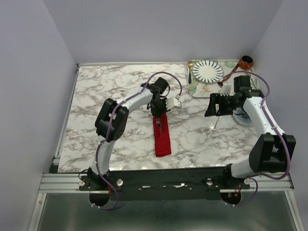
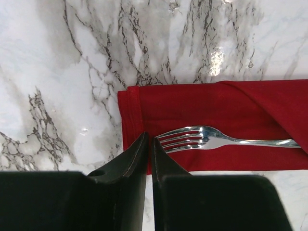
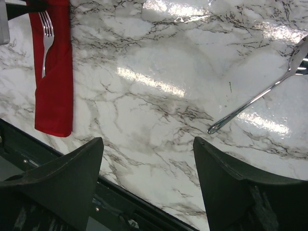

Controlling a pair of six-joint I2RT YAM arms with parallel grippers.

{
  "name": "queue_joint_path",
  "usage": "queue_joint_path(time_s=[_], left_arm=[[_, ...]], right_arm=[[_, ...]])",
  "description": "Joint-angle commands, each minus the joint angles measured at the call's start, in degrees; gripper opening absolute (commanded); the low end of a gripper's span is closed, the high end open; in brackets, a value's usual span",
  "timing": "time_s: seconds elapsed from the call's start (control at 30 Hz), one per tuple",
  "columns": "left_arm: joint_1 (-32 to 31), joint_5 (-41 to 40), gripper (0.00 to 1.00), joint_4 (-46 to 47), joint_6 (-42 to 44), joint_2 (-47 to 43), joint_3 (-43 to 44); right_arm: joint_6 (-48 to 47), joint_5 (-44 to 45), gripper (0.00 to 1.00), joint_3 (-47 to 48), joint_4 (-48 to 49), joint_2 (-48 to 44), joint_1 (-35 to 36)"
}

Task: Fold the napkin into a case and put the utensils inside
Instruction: Insert the fork into the folded napkin.

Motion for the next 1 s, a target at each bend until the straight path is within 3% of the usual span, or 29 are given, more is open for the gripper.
queue_joint_path(time_s=[0.0, 0.53, 0.97], left_arm=[[-0.9, 1.3, 0.21, -0.9, 0.6, -1.7, -2.2], [-2.0, 5.3, 0.24, 0.5, -0.6, -7.0, -4.9], [-1.8, -2.3, 0.22, 0.0, 1.8, -5.6, -4.2]], right_arm=[[-0.3, -1.4, 0.84, 1.8, -1.5, 0.7, -0.4], [-0.5, -2.5, 0.84, 1.9, -1.8, 1.1, -0.5], [-0.8, -2.9, 0.84, 0.5, -1.9, -0.2, -0.5]])
